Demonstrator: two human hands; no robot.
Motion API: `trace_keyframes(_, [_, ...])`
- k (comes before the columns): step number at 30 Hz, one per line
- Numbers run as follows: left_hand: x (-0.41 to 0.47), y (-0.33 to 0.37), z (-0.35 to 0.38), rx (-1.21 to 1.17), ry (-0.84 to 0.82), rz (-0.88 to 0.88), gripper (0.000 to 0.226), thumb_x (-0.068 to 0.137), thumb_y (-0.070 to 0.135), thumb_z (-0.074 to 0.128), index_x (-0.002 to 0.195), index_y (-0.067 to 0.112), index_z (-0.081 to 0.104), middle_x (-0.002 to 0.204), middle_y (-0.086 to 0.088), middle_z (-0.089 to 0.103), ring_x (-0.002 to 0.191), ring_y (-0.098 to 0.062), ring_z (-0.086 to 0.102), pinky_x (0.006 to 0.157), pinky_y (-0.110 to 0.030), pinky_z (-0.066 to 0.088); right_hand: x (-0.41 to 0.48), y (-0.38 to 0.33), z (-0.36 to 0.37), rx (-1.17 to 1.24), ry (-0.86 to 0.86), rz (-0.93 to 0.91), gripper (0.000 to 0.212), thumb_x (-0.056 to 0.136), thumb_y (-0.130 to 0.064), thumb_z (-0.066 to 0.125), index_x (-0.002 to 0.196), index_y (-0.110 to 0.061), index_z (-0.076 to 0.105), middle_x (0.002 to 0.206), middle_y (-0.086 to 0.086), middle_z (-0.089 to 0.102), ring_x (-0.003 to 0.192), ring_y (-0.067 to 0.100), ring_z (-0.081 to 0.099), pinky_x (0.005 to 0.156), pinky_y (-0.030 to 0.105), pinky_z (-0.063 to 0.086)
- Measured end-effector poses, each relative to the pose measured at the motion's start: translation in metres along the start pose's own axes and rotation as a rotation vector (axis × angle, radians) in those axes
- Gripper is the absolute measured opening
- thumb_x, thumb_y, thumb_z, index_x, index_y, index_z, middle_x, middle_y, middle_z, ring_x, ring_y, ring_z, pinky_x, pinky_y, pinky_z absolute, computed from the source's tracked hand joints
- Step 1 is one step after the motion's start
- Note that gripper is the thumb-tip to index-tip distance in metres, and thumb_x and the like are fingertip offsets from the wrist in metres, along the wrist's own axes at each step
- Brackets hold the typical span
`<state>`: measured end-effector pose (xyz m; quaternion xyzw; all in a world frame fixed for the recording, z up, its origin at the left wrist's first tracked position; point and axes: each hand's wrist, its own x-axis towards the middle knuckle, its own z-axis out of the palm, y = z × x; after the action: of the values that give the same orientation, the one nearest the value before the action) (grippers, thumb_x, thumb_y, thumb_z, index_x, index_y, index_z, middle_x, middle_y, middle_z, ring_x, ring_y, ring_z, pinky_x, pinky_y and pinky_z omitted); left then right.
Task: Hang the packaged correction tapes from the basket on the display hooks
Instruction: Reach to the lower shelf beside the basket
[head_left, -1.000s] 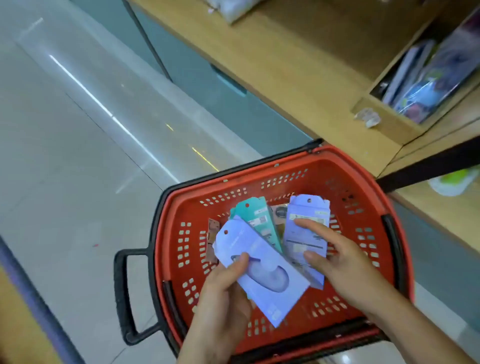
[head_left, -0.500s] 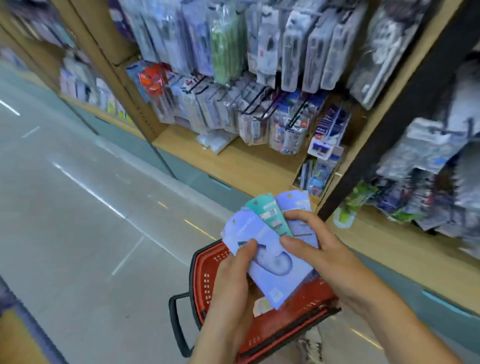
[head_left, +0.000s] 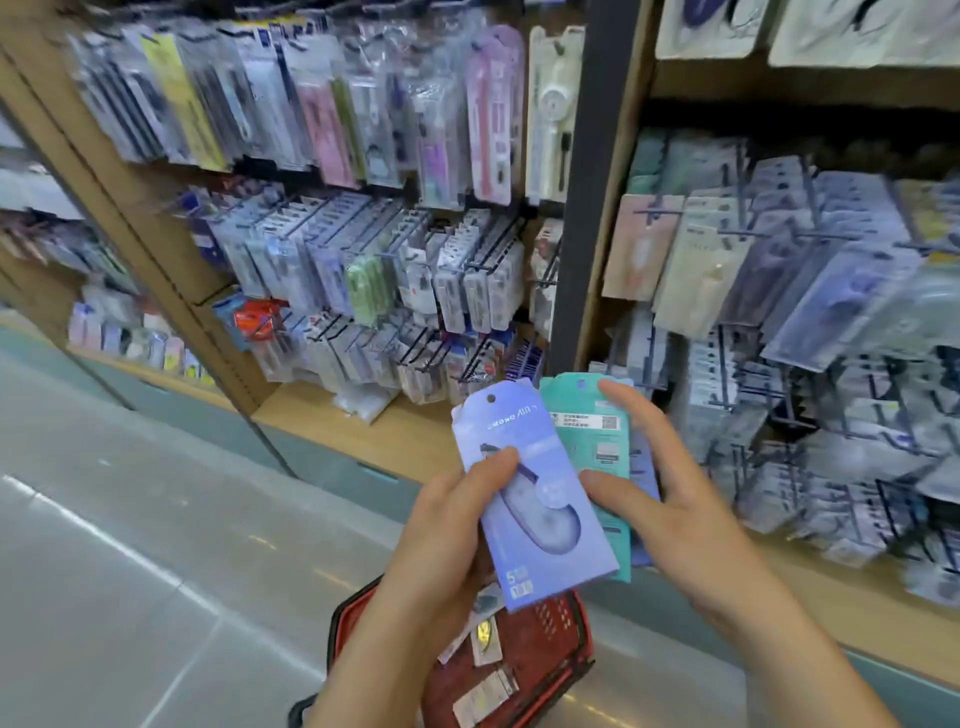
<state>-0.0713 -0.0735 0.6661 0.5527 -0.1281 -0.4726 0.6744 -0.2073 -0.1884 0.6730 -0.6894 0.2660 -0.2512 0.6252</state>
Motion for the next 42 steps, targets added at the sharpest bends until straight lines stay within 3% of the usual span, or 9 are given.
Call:
trace_keyframes(6, [-0.02,0.016,0.072,-0.041,0.012,0.22,0.04,0.078,0.026,0.062,0.113,0.008,0.065,0.102,-0.015,0.073,0.083,-0.026,0.071,0.076,-0.044,0.057,-0.036,-0.046,-0.075,-0.019,0.136,-0.19,0.076,0.079,-0.025,0.067,0.13,-0.066,0.028,0.131,-0.037,0.051,0.105,-0.014,0.061,0.072,0.01,0.052])
trace_keyframes(14, [-0.044,0.028,0.176,0.614,0.028,0.755,0.043,0.1,0.007,0.052,0.111,0.047,0.063,0.113,0.027,0.065,0.093,0.016,0.058,0.076,-0.006,0.043,-0.087,-0.097,-0.174,-0.325,0.37,-0.28,0.102,0.068,-0.051,0.075,0.135,-0.076,0.002,0.138,-0.012,0.056,0.114,0.013,0.065,0.091,0.047,0.055])
trace_keyframes(17, [-0.054,0.023,0.231,0.816,-0.004,0.757,0.022,0.094,0.038,0.053,0.109,0.048,0.066,0.119,0.014,0.06,0.103,0.007,0.056,0.085,-0.014,0.045,-0.095,-0.105,-0.198,-0.459,0.553,-0.329,0.11,0.065,-0.055,0.076,0.14,-0.067,-0.004,0.126,-0.008,0.065,0.102,0.018,0.068,0.083,0.046,0.056])
trace_keyframes(20, [-0.064,0.019,0.285,0.905,-0.047,0.744,0.074,0.069,0.081,0.047,0.13,0.041,0.06,0.13,0.012,0.056,0.12,-0.002,0.053,0.103,-0.029,0.044,-0.099,-0.109,-0.216,-0.664,0.694,-0.358,0.103,0.07,-0.064,0.068,0.153,-0.037,0.012,0.138,-0.002,0.055,0.109,0.029,0.061,0.076,0.043,0.052])
trace_keyframes(23, [-0.07,0.021,0.327,0.804,-0.159,0.691,0.064,0.065,0.081,0.057,0.112,0.039,0.069,0.106,0.006,0.07,0.098,-0.007,0.066,0.084,-0.031,0.055,-0.106,-0.114,-0.228,-0.769,0.679,-0.459,0.084,0.075,-0.045,0.069,0.148,-0.027,0.031,0.131,-0.005,0.044,0.098,0.024,0.058,0.064,0.036,0.045])
trace_keyframes(26, [-0.079,0.026,0.353,0.627,-0.253,0.624,0.03,0.082,0.05,0.071,0.09,0.021,0.073,0.075,0.002,0.074,0.06,-0.009,0.065,0.052,-0.024,0.051,-0.115,-0.12,-0.247,-0.621,0.539,-0.494,0.088,0.07,-0.038,0.065,0.151,-0.038,0.029,0.142,-0.017,0.027,0.102,-0.008,0.046,0.073,0.016,0.043])
trace_keyframes(29, [-0.088,0.028,0.365,0.504,-0.318,0.587,0.017,0.088,0.028,0.069,0.096,0.014,0.074,0.082,0.004,0.077,0.074,-0.01,0.071,0.063,-0.02,0.054,-0.127,-0.131,-0.272,-0.198,0.289,-0.44,0.073,0.074,-0.046,0.063,0.139,-0.057,0.032,0.152,-0.033,0.023,0.129,-0.027,0.025,0.094,-0.002,0.034])
trace_keyframes(35, [-0.099,0.029,0.381,0.301,-0.288,0.503,0.036,0.079,0.038,0.067,0.101,0.009,0.074,0.097,-0.012,0.076,0.09,-0.034,0.072,0.081,-0.052,0.059,-0.132,-0.141,-0.298,0.292,0.288,-0.464,0.063,0.071,-0.028,0.076,0.131,-0.033,0.057,0.122,-0.007,0.07,0.107,0.017,0.07,0.082,0.035,0.06])
trace_keyframes(42, [-0.108,0.056,0.386,0.158,-0.271,0.651,0.034,0.081,0.04,0.058,0.111,0.026,0.066,0.099,0.001,0.076,0.086,-0.02,0.074,0.069,-0.035,0.061,-0.122,-0.159,-0.321,0.493,0.424,-0.469,0.05,0.08,-0.025,0.066,0.129,-0.031,0.058,0.12,-0.002,0.071,0.106,0.02,0.069,0.091,0.048,0.057])
